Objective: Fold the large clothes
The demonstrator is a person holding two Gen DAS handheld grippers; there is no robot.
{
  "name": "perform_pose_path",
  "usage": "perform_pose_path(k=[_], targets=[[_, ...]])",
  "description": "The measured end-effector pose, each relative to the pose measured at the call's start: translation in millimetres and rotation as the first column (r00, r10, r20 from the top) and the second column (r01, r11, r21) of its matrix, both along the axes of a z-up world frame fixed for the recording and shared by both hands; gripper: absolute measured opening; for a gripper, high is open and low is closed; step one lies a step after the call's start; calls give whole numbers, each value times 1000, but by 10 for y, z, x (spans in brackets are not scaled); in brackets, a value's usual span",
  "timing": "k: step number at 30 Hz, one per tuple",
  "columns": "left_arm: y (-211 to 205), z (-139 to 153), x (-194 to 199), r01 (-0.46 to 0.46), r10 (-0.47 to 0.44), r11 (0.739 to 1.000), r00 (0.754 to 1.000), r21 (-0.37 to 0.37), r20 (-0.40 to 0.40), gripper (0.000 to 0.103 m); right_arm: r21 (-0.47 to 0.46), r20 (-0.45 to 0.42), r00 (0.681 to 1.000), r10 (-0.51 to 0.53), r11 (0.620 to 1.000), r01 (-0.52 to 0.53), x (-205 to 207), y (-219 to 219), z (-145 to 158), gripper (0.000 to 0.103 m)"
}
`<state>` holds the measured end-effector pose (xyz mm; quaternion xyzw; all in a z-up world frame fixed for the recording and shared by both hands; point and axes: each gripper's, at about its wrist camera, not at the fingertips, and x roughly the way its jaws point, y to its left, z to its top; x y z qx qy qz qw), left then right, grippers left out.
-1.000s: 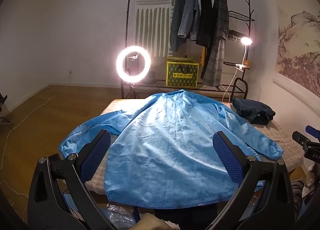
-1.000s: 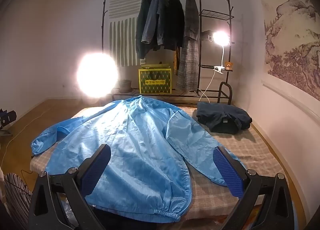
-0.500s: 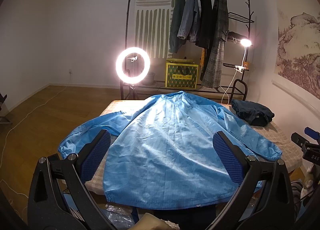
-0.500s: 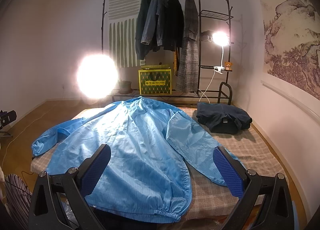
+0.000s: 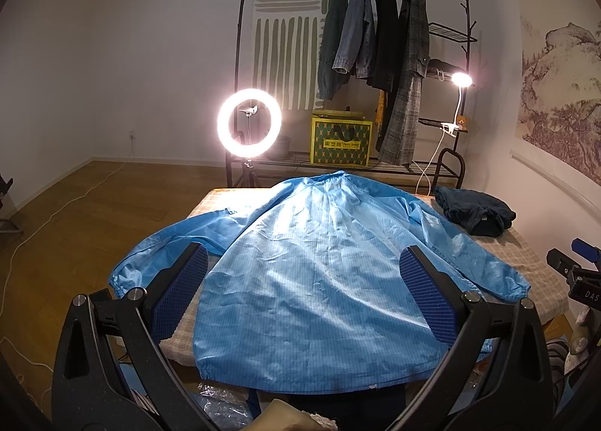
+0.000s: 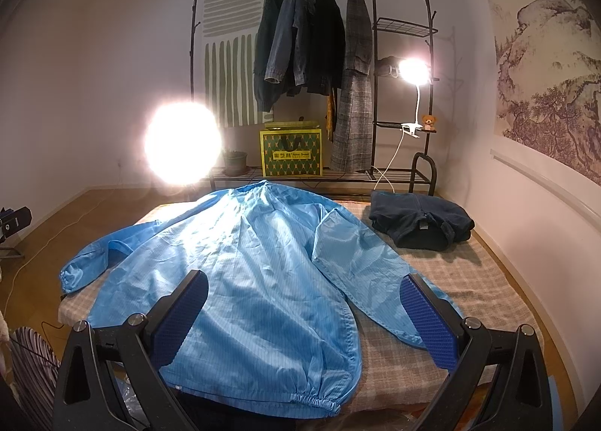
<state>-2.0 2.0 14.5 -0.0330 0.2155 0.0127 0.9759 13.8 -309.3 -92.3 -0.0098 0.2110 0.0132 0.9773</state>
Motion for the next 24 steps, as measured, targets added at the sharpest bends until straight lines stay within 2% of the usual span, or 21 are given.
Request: perform_pose_path(k=[24], targets=[[-3,-2,4,0,0,1000,1000,0,-2,103,0,-4,1000,1,1000,-1,7,15,-25,103]])
